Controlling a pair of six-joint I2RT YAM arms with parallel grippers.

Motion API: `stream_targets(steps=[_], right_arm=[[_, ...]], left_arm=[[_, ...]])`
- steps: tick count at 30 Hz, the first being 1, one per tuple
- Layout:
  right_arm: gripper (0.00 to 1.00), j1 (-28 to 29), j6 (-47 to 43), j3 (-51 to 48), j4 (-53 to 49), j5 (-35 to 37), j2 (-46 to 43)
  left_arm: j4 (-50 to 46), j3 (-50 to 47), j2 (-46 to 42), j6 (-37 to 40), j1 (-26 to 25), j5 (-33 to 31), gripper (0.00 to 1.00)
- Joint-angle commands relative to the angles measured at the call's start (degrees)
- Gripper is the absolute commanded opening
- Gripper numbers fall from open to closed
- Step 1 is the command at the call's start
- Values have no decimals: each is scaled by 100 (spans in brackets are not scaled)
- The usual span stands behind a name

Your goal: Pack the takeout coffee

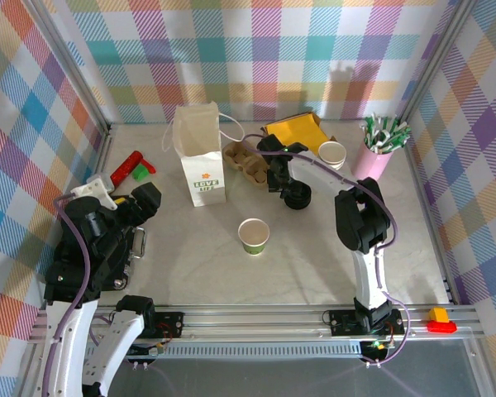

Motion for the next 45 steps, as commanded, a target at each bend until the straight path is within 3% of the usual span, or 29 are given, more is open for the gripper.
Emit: stream_targets(steps=[1, 21, 40, 45], right_arm=[[48, -56, -67, 126, -101, -30, 96], [35, -113, -81, -45, -33, -39, 102], [34, -148, -60, -9, -47, -83, 237], [26, -148, -74, 7, -52, -83, 229]], left_arm=[[4, -82, -5, -103, -44, 136, 100], [69, -155, 19, -158, -44, 165, 100], [101, -199, 19, -178, -45, 165, 100], [92, -205, 17, -181, -44, 165, 100]])
